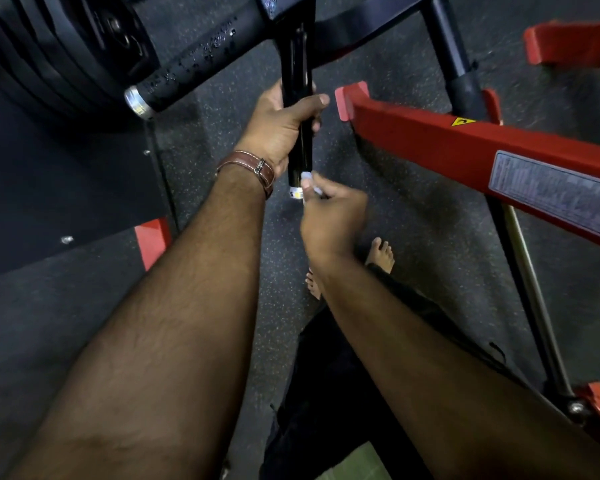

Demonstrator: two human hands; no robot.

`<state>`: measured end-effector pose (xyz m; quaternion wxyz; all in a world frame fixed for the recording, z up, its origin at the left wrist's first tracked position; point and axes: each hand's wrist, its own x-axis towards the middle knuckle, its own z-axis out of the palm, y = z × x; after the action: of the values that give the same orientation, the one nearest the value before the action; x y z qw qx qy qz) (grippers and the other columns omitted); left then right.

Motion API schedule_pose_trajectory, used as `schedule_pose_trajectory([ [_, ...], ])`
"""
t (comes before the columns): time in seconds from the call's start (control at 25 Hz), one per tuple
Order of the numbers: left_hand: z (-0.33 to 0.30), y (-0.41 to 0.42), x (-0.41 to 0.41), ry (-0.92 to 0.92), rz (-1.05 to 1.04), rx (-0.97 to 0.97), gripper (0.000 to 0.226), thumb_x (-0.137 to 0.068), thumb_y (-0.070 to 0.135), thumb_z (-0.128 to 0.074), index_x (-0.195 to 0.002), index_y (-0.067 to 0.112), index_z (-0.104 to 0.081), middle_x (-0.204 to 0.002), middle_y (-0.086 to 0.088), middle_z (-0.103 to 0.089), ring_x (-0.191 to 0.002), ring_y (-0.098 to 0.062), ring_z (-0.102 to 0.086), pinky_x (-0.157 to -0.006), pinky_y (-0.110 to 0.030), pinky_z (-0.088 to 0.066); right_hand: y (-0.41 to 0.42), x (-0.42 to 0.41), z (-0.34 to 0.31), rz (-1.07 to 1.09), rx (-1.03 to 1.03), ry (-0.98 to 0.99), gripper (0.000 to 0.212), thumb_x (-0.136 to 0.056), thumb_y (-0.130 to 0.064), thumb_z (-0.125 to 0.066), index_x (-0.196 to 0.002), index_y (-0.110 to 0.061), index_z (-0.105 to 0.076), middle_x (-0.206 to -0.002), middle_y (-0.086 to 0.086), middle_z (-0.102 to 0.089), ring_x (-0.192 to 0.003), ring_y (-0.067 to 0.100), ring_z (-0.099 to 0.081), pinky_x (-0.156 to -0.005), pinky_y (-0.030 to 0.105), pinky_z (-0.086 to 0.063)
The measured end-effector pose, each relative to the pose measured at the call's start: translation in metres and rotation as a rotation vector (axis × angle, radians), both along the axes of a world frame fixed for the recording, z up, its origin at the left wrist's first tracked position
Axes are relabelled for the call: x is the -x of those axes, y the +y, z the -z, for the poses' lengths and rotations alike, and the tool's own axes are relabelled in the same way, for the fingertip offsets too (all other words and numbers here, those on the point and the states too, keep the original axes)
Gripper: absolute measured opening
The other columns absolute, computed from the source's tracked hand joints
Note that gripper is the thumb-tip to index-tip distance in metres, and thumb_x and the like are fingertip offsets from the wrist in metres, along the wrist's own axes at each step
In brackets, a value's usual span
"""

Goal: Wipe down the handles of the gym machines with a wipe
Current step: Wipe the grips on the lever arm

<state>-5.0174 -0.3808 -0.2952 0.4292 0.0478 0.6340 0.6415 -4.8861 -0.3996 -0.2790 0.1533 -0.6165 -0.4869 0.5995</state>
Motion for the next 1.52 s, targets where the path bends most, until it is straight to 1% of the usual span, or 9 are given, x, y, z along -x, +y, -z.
schedule_pose_trajectory([
  [0.12, 0.002, -0.001, 0.001, -0.008, -0.007, -0.002, 0.021, -0.085, -0.003, -0.069, -0.089, 0.011, -0.054, -0.071, -0.003, -0.055, -0.053, -0.013, -0.049, -0.054, -0.024, -0.043, 0.008, 0.001, 0.019, -0.186, -0.108, 0.015, 0.022, -0.091, -0.009, -0.068, -0.112, -0.003, -0.073, -0.108, 0.006, -0.075, -0.097, 0.009, -0.070, -0.093, 0.026, -0.055],
  [0.28, 0.001, 0.001, 0.000, -0.028, -0.006, -0.011, 0.022, -0.084, -0.004, -0.069, -0.089, 0.011, -0.054, -0.072, -0.005, -0.055, -0.053, -0.014, -0.049, -0.053, -0.025, -0.043, 0.030, 0.011, 0.036, 0.380, 0.966, 0.523, 0.021, -0.101, 0.001, -0.043, -0.111, 0.010, -0.059, -0.116, 0.027, -0.065, -0.099, 0.037, -0.066, -0.084, 0.044, -0.056],
  [0.44, 0.000, -0.002, 0.000, -0.038, 0.007, -0.018, 0.022, -0.085, -0.004, -0.069, -0.091, 0.011, -0.054, -0.072, -0.003, -0.056, -0.054, -0.014, -0.050, -0.053, -0.026, -0.043, 0.005, 0.009, 0.022, 0.638, 1.237, 0.647, 0.027, -0.099, 0.009, -0.031, -0.104, 0.019, -0.056, -0.101, 0.031, -0.063, -0.088, 0.035, -0.066, -0.069, 0.031, -0.062],
  [0.56, -0.002, -0.004, -0.003, -0.024, 0.004, -0.031, 0.018, -0.088, 0.000, -0.069, -0.093, 0.010, -0.055, -0.077, -0.004, -0.055, -0.061, -0.012, -0.053, -0.057, -0.024, -0.047, 0.001, -0.002, 0.009, 0.457, 0.931, 0.453, 0.017, -0.097, 0.012, -0.046, -0.097, 0.016, -0.062, -0.100, 0.025, -0.066, -0.073, 0.028, -0.073, -0.062, 0.029, -0.062],
  [0.76, 0.012, -0.035, -0.033, -0.228, -0.140, -0.115, 0.018, -0.098, 0.022, -0.059, -0.103, 0.005, -0.063, -0.092, -0.008, -0.069, -0.069, -0.016, -0.064, -0.061, -0.027, -0.054, 0.031, -0.011, 0.014, -0.341, -0.392, 0.015, 0.022, -0.080, -0.007, -0.074, -0.102, -0.012, -0.077, -0.091, 0.003, -0.074, -0.080, 0.012, -0.068, -0.077, 0.024, -0.056],
  [0.92, 0.041, -0.060, -0.076, -0.439, -0.444, -0.107, 0.029, -0.101, 0.028, -0.052, -0.113, 0.004, -0.064, -0.092, -0.008, -0.073, -0.070, -0.015, -0.070, -0.064, -0.025, -0.053, 0.068, 0.032, 0.003, -0.446, -0.894, 0.133, 0.015, -0.077, 0.000, -0.072, -0.092, -0.004, -0.075, -0.090, 0.011, -0.065, -0.077, 0.009, -0.058, -0.068, 0.012, -0.044],
  [1.2, 0.030, -0.058, -0.096, -0.682, -0.575, -0.224, 0.041, -0.105, 0.028, -0.043, -0.092, 0.001, -0.072, -0.085, -0.011, -0.074, -0.076, -0.018, -0.072, -0.069, -0.026, -0.059, 0.030, -0.040, 0.029, -1.086, -0.895, 0.080, 0.007, -0.088, -0.014, -0.059, -0.093, -0.012, -0.063, -0.093, 0.013, -0.055, -0.070, 0.031, -0.061, -0.053, 0.041, -0.053],
  [1.4, 0.028, -0.056, -0.092, -0.602, -0.690, -0.212, 0.023, -0.102, 0.011, -0.046, -0.095, 0.003, -0.067, -0.082, -0.007, -0.074, -0.074, -0.016, -0.070, -0.065, -0.026, -0.057, 0.077, 0.024, 0.005, -1.080, -1.224, 0.112, 0.019, -0.088, -0.022, -0.056, -0.092, -0.007, -0.067, -0.094, 0.012, -0.061, -0.070, 0.031, -0.063, -0.047, 0.041, -0.051],
  [1.52, 0.027, -0.058, -0.088, -0.588, -0.666, -0.184, 0.024, -0.100, 0.005, -0.046, -0.090, 0.003, -0.068, -0.078, -0.007, -0.074, -0.070, -0.015, -0.071, -0.069, -0.026, -0.058, 0.074, 0.008, 0.011, -1.222, -1.096, 0.031, 0.018, -0.090, -0.011, -0.058, -0.105, -0.006, -0.065, -0.103, 0.013, -0.060, -0.079, 0.032, -0.062, -0.060, 0.044, -0.055],
])
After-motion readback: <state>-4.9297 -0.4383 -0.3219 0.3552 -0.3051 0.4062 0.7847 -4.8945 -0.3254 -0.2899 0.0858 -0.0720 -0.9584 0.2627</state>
